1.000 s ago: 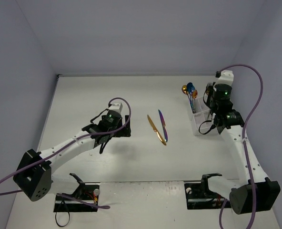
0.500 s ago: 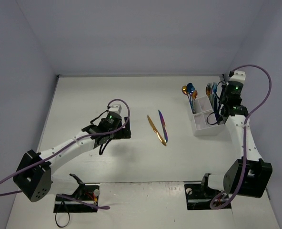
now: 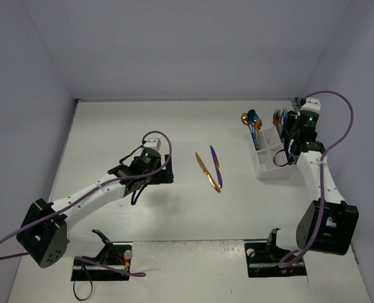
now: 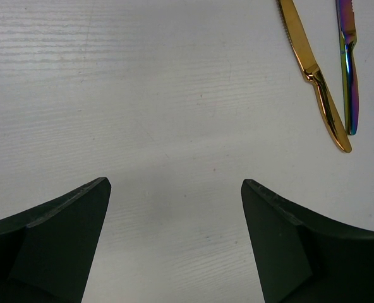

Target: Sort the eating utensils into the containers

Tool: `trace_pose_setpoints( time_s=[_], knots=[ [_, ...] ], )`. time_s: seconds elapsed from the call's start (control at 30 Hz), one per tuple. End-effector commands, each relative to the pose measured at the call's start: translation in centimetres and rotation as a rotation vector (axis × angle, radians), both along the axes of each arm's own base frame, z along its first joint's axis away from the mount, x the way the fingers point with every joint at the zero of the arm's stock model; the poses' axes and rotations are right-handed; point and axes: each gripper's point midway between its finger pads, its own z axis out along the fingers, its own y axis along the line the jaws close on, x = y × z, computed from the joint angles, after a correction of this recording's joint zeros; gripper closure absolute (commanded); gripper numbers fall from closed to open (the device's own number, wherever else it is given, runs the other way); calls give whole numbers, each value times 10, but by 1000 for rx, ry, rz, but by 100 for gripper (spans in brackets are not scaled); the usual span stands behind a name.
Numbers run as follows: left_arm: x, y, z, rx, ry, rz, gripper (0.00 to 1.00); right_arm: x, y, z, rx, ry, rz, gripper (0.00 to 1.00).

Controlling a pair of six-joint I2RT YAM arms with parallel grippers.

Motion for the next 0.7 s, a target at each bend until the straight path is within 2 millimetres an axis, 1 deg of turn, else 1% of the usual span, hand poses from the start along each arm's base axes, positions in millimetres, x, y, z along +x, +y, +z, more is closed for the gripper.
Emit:
trace_pose_setpoints(
  time_s=[0.0,0.07,0.13,0.17,0.2,0.23,0.27,0.33,0.4,0.5,0.57,0.6,0.67],
  knots=[
    [18,-3,30,-19,-75,-1,18,8,37,44,18,-126,92,52],
    [24,2,37,-12,-94,0,18,7,69,42,25,-91,176,48],
    [30,8,43,-4,-111,9,18,6,100,43,34,-80,259,46],
    [33,14,47,4,-123,11,18,2,123,40,49,-55,331,45],
    [36,18,50,12,-131,16,18,-2,135,34,55,-24,367,44],
    [39,21,55,13,-144,18,18,-6,155,32,54,-4,425,43],
    [40,25,57,25,-153,10,18,-8,165,25,53,29,452,43],
    [45,38,66,40,-184,16,18,-20,204,11,49,108,577,42],
    [47,48,72,62,-208,9,18,-35,234,-11,29,207,685,42],
    [49,68,83,92,-245,24,18,-56,265,-44,32,331,783,42],
    [51,82,90,100,-271,41,18,-66,276,-64,39,396,811,42],
    [50,87,92,110,-282,39,18,-70,283,-76,46,438,828,42],
    [49,99,99,123,-306,53,18,-80,298,-95,59,501,855,42]
  ],
)
